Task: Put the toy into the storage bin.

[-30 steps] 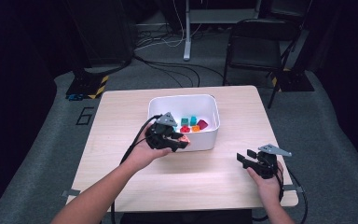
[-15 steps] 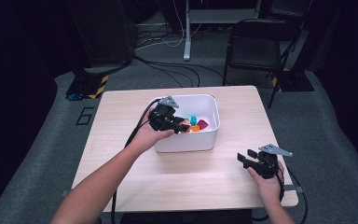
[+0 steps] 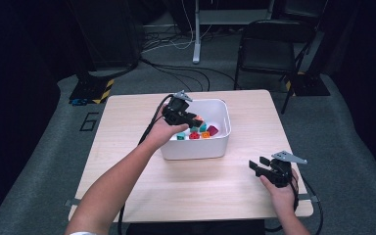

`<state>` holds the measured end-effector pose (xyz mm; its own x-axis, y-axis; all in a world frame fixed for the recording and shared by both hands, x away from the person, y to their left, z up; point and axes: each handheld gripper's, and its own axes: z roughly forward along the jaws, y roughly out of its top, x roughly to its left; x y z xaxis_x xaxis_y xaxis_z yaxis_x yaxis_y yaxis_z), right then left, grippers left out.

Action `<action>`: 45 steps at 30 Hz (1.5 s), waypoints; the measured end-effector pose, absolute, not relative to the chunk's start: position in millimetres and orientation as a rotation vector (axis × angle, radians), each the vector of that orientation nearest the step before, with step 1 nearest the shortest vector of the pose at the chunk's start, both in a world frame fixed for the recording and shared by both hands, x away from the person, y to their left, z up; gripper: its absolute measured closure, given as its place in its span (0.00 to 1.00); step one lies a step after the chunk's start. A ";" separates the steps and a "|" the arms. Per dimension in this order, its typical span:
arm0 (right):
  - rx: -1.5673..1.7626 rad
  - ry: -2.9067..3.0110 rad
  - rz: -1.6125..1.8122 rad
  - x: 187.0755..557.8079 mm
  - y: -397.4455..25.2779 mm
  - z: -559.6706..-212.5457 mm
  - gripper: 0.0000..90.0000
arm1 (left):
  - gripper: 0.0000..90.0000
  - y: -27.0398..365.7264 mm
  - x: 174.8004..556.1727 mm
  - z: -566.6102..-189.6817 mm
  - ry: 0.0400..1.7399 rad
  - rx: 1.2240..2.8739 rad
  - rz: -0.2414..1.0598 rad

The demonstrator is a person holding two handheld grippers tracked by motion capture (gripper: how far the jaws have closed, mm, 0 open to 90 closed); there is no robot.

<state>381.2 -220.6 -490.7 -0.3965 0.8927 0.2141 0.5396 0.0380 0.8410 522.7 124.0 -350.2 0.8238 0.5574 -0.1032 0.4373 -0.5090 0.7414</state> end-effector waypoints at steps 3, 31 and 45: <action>1.448 1.952 1.308 381.3 -220.7 -490.7 0.50 | 0.65 121.7 529.3 -351.5 0.735 2.187 0.197; 1.432 1.965 1.319 381.9 -217.2 -490.3 0.50 | 0.65 115.9 573.9 -382.3 0.822 2.226 0.219; 1.433 1.967 1.320 382.3 -216.7 -490.9 0.50 | 0.61 114.8 571.4 -380.0 0.834 2.232 0.237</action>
